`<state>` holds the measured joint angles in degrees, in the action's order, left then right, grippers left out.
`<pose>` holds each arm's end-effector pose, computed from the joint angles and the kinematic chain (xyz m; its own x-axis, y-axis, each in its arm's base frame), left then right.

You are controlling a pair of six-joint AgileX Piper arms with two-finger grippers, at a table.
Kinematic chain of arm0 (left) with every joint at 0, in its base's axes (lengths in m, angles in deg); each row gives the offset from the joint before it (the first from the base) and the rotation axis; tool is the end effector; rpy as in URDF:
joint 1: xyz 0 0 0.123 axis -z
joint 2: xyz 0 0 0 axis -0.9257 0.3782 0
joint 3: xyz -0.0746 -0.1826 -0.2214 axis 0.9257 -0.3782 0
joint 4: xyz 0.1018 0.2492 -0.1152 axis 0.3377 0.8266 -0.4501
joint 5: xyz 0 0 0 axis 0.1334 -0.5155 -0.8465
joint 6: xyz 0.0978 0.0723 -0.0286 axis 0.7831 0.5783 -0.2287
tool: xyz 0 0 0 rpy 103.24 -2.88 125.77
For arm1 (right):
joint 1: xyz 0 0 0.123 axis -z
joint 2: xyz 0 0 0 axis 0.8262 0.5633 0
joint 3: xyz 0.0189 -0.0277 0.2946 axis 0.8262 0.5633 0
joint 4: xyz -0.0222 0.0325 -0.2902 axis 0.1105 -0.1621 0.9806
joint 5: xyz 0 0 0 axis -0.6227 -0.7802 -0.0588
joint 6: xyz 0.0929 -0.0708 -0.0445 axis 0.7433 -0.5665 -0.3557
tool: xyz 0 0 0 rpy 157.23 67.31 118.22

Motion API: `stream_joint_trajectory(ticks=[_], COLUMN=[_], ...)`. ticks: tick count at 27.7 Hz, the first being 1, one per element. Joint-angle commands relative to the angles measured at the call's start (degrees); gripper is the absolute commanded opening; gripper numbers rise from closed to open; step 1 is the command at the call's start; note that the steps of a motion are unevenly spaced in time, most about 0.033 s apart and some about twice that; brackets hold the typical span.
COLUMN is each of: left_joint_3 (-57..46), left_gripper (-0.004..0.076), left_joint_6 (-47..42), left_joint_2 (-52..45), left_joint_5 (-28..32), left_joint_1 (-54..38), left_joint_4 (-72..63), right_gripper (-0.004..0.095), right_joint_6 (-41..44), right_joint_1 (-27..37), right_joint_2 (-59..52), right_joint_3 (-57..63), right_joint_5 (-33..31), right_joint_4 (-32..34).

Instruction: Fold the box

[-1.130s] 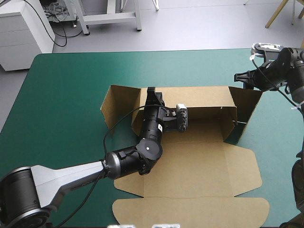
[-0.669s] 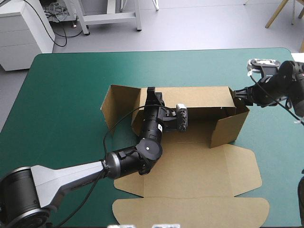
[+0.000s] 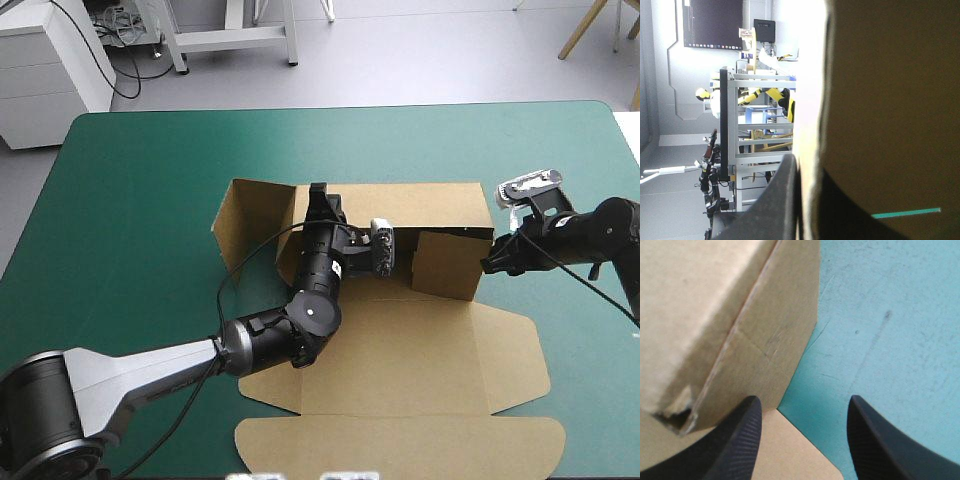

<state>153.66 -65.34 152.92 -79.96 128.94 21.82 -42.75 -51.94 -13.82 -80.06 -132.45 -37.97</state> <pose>0.2850 -0.3263 0.2661 0.1449 0.9721 -0.1843 0.2854 0.1373 0.9485 0.3194 0.0138 0.2955 -0.7377 -0.3478 -0.5786 -0.4250 0.9052 -0.0023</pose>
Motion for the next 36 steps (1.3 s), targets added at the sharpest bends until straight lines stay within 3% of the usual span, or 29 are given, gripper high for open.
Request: stream_joint_trajectory(ticks=[1, 5, 17, 22, 29, 32, 36], left_joint_3=[1.0, 1.0, 1.0, 1.0, 1.0, 1.0, 1.0], left_gripper=[-0.001, -0.001, -0.001, -0.001, -0.001, -0.001, -0.001], left_joint_6=[0.32, 0.32, 0.8, 5.12, 10.02, 10.61, 10.71], left_joint_2=[-2.39, -2.39, -2.39, -2.39, -2.39, -2.39, -2.39], left_joint_5=[-1.4, -1.4, -1.4, -1.4, 0.81, 0.99, 0.99], left_joint_1=[0.15, 0.15, 0.15, 0.15, 0.15, 0.15, 0.15], left_joint_4=[-1.13, -1.13, -1.13, -1.13, -1.13, -0.99, 0.28], right_gripper=[0.0481, 0.0481, 0.0482, 0.0482, 0.0468, 0.0341, 0.0071], right_joint_6=[-6.92, -12.5, -13.73, -13.73, -19.79, -23.2, -27.8], right_joint_1=[0.06, 0.06, 0.06, -0.05, -0.05, -0.05, -0.05], right_joint_2=[-1.95, -1.95, -0.43, 0.46, 0.46, 0.51, 0.51], right_joint_3=[-1.07, -1.07, -0.7, 3.37, 7.3, 8.21, 8.88], right_joint_5=[-0.5, -2.57, -4.5, 0.93, 9.15, 10.31, 10.48], right_joint_4=[-2.5, -2.75, -13.62, -15.18, -23.75, -26.88, -29.23])
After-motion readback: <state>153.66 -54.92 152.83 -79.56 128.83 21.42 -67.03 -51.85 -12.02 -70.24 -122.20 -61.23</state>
